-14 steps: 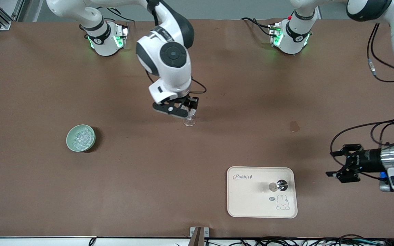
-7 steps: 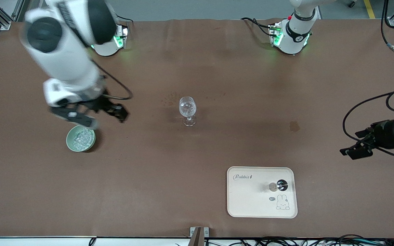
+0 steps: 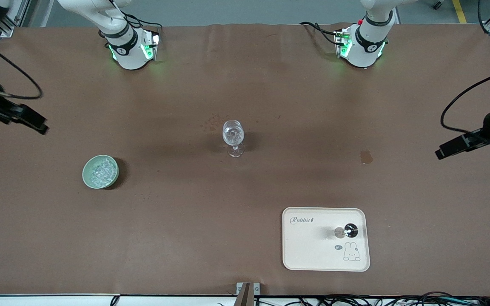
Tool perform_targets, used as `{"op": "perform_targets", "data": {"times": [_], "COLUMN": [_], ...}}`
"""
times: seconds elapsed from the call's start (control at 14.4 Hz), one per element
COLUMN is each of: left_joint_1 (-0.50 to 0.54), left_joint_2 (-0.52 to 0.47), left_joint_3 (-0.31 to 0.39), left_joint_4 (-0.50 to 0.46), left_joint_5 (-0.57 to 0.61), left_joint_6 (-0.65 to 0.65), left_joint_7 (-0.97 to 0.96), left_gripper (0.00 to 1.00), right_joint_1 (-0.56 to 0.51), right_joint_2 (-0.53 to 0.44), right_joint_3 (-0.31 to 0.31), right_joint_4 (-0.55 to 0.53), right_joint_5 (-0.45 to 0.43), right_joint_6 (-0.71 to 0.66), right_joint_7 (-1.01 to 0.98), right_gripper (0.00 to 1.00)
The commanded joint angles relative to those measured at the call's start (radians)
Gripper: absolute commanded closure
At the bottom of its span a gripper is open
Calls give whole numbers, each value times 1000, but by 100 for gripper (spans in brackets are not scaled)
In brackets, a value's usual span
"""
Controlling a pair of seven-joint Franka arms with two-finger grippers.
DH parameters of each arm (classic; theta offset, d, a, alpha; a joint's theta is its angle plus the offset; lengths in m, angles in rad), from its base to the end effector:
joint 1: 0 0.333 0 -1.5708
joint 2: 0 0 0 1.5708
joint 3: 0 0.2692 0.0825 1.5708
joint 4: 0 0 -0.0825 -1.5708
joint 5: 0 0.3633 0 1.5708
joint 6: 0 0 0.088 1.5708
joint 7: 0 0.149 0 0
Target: Pour wine and add ice with both arms
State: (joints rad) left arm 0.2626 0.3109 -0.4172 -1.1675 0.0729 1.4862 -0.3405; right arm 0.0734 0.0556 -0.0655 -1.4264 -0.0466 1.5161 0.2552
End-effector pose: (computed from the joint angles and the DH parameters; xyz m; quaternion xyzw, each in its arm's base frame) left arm 0.5985 -0.0442 0.5439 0.9939 0.1063 0.0096 0.0290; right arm 0.5449 -0.0019 0.5659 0.9917 -0.1249 0.0202 0.0226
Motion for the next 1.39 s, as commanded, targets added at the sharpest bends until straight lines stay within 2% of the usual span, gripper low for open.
{"op": "perform_targets", "data": {"times": [0.0, 0.14, 0.21, 0.28, 0.42, 0.49, 0.76, 0.9, 1.11, 1.32], "left_joint_1": [-69, -202, -251, -270, -275, -286, -290, -276, -263, -260], "left_joint_2": [-138, -223, -254, -282, -332, -363, -479, -547, -553, -527], "left_joint_3": [110, 268, 315, 333, 337, 337, 324, 317, 281, 284], "left_joint_4": [-119, -210, -242, -279, -326, -357, -507, -618, -626, -600], "left_joint_5": [7, -13, -13, -13, -25, -25, -45, -50, -58, -113], "left_joint_6": [-12, -12, -14, -14, -6, 0, 32, 100, 108, 108], "left_joint_7": [115, 132, 132, 133, 132, 130, 129, 132, 129, 132], "left_gripper": [0, 0, 0, 0, 0, 0, 0, 0, 0, 0], "right_joint_1": [-111, -156, -153, -150, -112, -87, -81, -80, -78, -80], "right_joint_2": [-40, -37, -36, -36, -34, -34, -36, -36, -36, -37], "right_joint_3": [35, 68, 70, 70, 43, -8, -17, -16, -14, -16], "right_joint_4": [-26, -22, -22, -22, -22, -22, -22, -22, -22, -22], "right_joint_5": [13, 14, 14, 14, 11, 17, 27, 28, 28, 27], "right_joint_6": [-37, -39, -36, -33, -33, -33, -40, -40, -40, -40], "right_joint_7": [-135, -149, -148, -146, -151, -151, -166, -166, -169, -226], "right_gripper": [0, 0, 0, 0, 0, 0, 0, 0, 0, 0]}}
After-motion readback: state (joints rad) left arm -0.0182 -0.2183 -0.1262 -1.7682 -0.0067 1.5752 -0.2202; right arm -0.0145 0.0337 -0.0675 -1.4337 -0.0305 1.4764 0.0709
